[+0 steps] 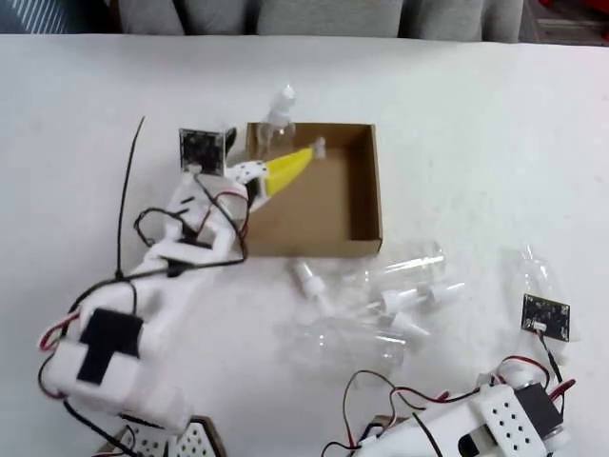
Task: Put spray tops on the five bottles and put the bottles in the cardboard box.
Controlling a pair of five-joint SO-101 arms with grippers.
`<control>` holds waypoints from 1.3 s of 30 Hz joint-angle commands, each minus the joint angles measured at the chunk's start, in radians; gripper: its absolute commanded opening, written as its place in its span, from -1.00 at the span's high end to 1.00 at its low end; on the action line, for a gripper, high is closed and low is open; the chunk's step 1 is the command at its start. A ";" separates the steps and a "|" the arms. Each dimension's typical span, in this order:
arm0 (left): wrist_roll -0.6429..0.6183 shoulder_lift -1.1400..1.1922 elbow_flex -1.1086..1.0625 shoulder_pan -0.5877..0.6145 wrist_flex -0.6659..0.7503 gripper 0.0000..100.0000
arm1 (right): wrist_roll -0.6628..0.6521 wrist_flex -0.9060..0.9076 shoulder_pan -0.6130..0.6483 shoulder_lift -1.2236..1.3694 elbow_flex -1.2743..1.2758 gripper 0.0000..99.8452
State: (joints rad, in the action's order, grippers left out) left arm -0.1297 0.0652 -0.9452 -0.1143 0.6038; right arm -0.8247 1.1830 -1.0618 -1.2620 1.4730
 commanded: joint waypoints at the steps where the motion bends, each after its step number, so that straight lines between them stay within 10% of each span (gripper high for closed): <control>1: 0.069 -0.219 -0.078 -0.025 -0.180 0.07 | -0.006 0.008 0.010 -0.012 -0.005 0.97; 24: 0.020 -1.429 -0.068 -0.027 -1.685 0.30 | -0.006 0.008 0.008 -0.012 -0.003 0.97; 30: -0.035 -1.468 0.117 -0.027 -1.878 0.96 | -0.005 0.008 0.007 -0.012 -0.003 0.97; 39: -0.077 -1.466 0.009 0.108 -1.999 0.95 | -0.005 0.008 0.005 -0.012 -0.003 0.97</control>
State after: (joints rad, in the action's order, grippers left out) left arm -0.1941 -1.4124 -0.8700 -0.0944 -1.3817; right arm -0.8247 1.1830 -1.0618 -1.2620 1.4730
